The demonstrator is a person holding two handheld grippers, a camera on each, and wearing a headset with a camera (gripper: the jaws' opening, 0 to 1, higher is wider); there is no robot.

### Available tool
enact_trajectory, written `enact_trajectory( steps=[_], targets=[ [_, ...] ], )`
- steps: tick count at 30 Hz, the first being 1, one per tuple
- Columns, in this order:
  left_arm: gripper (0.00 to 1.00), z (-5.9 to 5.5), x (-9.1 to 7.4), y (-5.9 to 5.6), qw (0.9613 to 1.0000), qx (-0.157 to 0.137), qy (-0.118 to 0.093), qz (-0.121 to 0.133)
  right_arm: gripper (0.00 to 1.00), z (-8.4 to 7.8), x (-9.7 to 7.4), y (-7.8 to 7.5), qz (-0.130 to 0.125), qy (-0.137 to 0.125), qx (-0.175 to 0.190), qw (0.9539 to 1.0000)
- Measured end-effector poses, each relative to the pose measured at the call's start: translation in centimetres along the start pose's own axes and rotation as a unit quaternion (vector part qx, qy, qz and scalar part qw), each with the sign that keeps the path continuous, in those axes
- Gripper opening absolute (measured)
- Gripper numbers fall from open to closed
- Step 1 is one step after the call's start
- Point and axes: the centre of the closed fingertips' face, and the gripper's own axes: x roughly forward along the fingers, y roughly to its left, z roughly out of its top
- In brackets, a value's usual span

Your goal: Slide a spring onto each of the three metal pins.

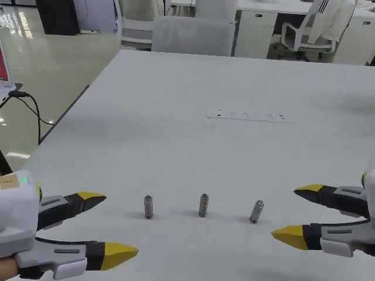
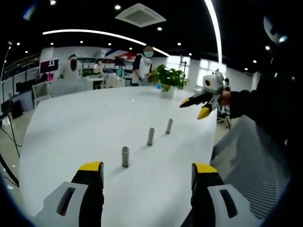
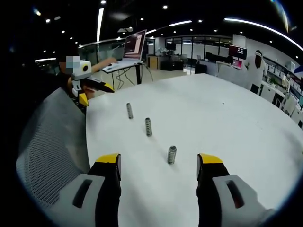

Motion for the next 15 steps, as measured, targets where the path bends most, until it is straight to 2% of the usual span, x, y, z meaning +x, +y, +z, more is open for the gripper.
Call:
enact_trajectory(
  steps=[15],
  targets=[
    [0.7, 0.02, 0.04, -0.43, 1.0, 0.004, 0.002, -0.007, 0.64, 0.01, -0.6, 0.34, -0.01, -0.004, 0.002, 0.9999]
  ],
)
